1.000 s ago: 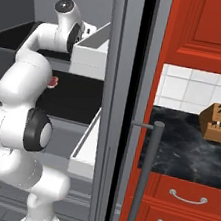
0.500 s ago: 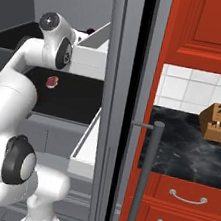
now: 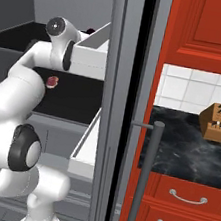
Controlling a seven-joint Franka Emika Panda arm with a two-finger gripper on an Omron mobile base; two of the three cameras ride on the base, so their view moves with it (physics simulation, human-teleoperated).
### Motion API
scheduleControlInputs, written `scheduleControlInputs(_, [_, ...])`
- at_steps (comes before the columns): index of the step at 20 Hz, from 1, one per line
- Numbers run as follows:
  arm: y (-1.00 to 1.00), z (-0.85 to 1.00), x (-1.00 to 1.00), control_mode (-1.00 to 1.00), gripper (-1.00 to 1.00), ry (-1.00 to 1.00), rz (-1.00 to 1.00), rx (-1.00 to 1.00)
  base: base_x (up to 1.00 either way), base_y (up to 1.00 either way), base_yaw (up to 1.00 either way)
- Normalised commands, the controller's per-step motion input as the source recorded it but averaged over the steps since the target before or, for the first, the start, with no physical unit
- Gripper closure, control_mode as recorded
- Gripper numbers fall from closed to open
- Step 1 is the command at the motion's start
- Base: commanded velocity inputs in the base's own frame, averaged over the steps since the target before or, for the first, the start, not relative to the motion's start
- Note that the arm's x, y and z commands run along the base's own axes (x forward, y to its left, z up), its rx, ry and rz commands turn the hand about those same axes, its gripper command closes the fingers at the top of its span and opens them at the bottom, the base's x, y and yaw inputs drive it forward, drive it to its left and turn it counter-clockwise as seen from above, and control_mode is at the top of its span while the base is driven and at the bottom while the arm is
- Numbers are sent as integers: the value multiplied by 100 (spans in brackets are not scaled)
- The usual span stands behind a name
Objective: Transport the chicken drumstick and squash to the fridge. Place the chicken drumstick on the rack containing meat and place the squash on the rack containing the vegetable, ensuring meats and vegetables are on different racks.
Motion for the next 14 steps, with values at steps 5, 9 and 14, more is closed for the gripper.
scheduleControlInputs(5, [0, 19, -30, -100, -100, 0, -12, 3, 0, 0, 0])
scheduleControlInputs(9, [2, 23, -33, -100, -100, 2, -16, 2, 0, 0, 0])
scheduleControlInputs(14, [2, 0, -74, -100, -100, 0, -2, 3, 0, 0, 0])
